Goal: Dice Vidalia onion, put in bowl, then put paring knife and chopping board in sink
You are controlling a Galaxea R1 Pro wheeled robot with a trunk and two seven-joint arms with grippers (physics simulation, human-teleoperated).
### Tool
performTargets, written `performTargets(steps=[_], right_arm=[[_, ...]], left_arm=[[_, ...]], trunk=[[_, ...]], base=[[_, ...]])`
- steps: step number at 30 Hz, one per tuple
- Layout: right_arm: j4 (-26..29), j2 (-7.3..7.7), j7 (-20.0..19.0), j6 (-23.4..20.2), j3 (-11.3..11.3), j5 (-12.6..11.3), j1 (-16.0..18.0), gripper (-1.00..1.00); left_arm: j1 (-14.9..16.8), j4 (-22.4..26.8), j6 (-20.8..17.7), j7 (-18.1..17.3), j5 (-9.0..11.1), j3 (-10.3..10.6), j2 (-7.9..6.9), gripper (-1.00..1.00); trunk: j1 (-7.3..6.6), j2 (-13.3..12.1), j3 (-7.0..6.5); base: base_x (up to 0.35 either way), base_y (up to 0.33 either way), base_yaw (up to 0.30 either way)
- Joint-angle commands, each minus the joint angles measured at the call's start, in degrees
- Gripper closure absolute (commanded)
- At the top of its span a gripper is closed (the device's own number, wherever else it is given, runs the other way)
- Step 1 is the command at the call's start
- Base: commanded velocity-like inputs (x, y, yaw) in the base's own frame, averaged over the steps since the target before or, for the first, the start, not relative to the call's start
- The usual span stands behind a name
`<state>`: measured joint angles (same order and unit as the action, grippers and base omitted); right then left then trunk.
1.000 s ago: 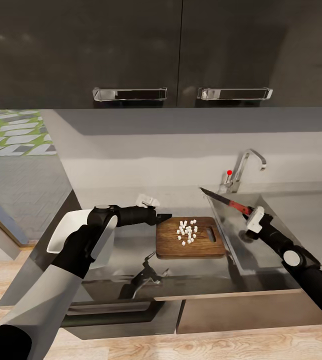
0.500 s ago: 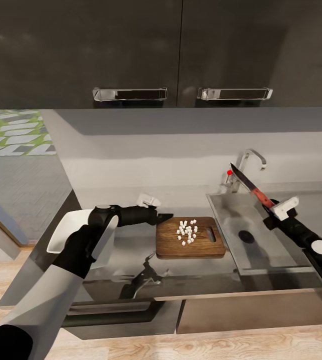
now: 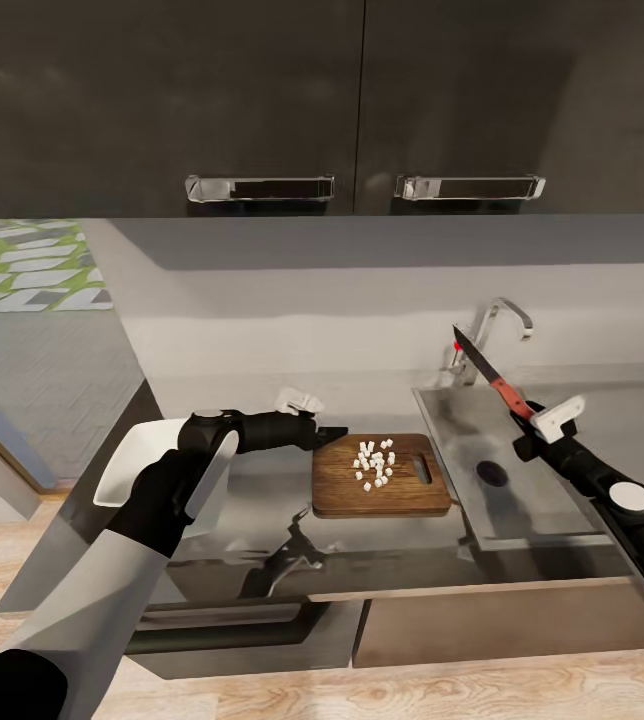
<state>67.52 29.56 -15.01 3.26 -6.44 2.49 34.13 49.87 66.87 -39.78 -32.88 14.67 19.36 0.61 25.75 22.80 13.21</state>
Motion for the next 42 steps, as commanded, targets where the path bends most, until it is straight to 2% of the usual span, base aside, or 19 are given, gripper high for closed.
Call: performTargets(steps=[1,2,4,6,9,11,13,14,17,19,29,35,40,42], right_arm=[[0.03,-0.05,-0.24,0.18,-1.11,0.25,0.06,1.00],[0.09,-0.08,-0.34,0.16,-1.81,0.25,0.06,1.00],[0.43,-0.15,-0.66,-0.14,-5.29,0.24,0.06,1.00],[0.80,-0.18,-0.78,-0.69,-7.28,0.22,0.06,1.00],[1.49,-0.20,-0.90,-2.33,-8.75,0.17,0.06,1.00],[1.69,-0.20,-0.99,-3.44,-9.10,-0.41,0.06,1.00],[1.84,-0.21,-1.05,-4.64,-9.30,-3.57,0.06,1.00],[1.92,-0.21,-1.08,-5.52,-9.40,-6.86,0.06,1.00],[2.02,-0.21,-1.08,-6.65,-9.55,-10.07,0.06,1.00],[2.02,-0.21,-1.08,-6.99,-9.61,-11.04,0.06,1.00],[2.00,-0.21,-1.06,-8.02,-9.67,-11.71,0.06,1.00],[2.00,-0.21,-0.98,-13.40,-9.73,-11.70,0.06,1.00],[2.00,-0.20,-0.75,-21.01,-9.20,-11.59,0.06,1.00],[2.00,-0.19,-0.67,-22.54,-9.09,-11.56,0.06,1.00]], left_arm=[[0.05,0.02,-0.39,0.01,0.27,-0.02,0.01,-1.00],[0.05,0.02,-0.39,0.01,0.27,-0.02,0.01,-1.00],[0.05,0.02,-0.39,0.01,0.27,-0.02,0.01,-1.00],[0.05,0.02,-0.39,0.01,0.27,-0.02,0.01,-1.00],[0.05,0.02,-0.39,0.01,0.27,-0.02,0.05,-1.00],[0.05,0.02,-0.39,0.01,0.27,-0.02,0.16,-1.00],[0.05,0.02,-0.40,0.04,0.27,-0.02,0.55,-1.00],[0.05,0.02,-0.41,0.09,0.27,-0.02,0.72,-1.00],[0.05,0.02,-0.39,0.15,0.27,-0.02,0.83,-1.00],[0.05,0.02,-0.40,0.17,0.27,-0.05,0.87,-1.00],[0.04,0.01,-0.39,0.18,0.27,-0.16,0.83,-1.00],[0.05,0.02,-0.39,0.18,0.27,-0.19,0.80,-1.00],[0.05,0.02,-0.39,0.18,0.27,-0.20,0.80,-1.00],[0.04,0.02,-0.39,0.18,0.27,-0.23,0.80,-1.00]], trunk=[[0.03,0.12,0.11],[0.03,0.12,0.11],[0.03,0.12,0.11],[0.03,0.12,0.11],[0.03,0.12,0.11],[0.03,0.12,0.11],[0.03,0.12,0.11],[0.03,0.12,0.11],[0.03,0.12,0.11],[0.03,0.12,0.11],[0.03,0.12,0.11],[0.03,0.12,0.11],[0.03,0.12,0.11],[0.03,0.12,0.11]], base=[[0.000,0.000,0.000],[0.000,0.000,0.000],[0.000,0.000,0.000],[0.000,0.000,0.000],[0.000,0.000,0.000],[0.000,0.000,0.000],[0.000,0.000,0.000],[0.000,0.000,0.000],[0.000,0.000,0.000],[0.000,0.000,0.000],[0.000,0.000,0.000],[0.000,0.000,0.000],[0.000,0.000,0.000],[0.000,0.000,0.000]])
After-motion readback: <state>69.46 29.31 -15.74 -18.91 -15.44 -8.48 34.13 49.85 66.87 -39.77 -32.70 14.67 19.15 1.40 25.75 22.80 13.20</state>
